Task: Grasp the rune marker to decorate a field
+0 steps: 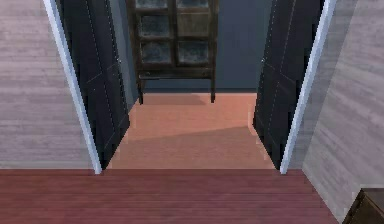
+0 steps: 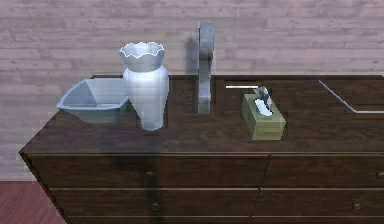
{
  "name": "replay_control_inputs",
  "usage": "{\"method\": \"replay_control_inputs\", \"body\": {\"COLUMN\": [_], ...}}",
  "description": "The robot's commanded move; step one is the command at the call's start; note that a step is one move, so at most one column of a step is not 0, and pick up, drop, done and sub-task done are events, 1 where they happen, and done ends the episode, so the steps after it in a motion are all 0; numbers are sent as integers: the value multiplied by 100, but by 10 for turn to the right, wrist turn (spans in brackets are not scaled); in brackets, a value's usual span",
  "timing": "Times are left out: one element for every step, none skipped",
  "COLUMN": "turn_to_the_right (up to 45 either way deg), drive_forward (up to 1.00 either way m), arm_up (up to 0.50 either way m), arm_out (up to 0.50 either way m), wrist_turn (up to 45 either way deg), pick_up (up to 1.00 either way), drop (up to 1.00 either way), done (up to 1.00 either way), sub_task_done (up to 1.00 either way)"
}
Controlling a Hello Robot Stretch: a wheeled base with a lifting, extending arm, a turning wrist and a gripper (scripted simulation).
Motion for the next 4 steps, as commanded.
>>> {"method": "replay_control_inputs", "body": {"turn_to_the_right": [0,0,0,0], "drive_forward": [0,0,0,0], "arm_up": [50,38,0,0], "arm_out": [0,0,40,0], "wrist_turn": [0,0,0,450], "pick_up": [0,0,0,0], "drop": [0,0,0,0], "done": [0,0,0,0], "sub_task_done": [0,0,0,0]}}
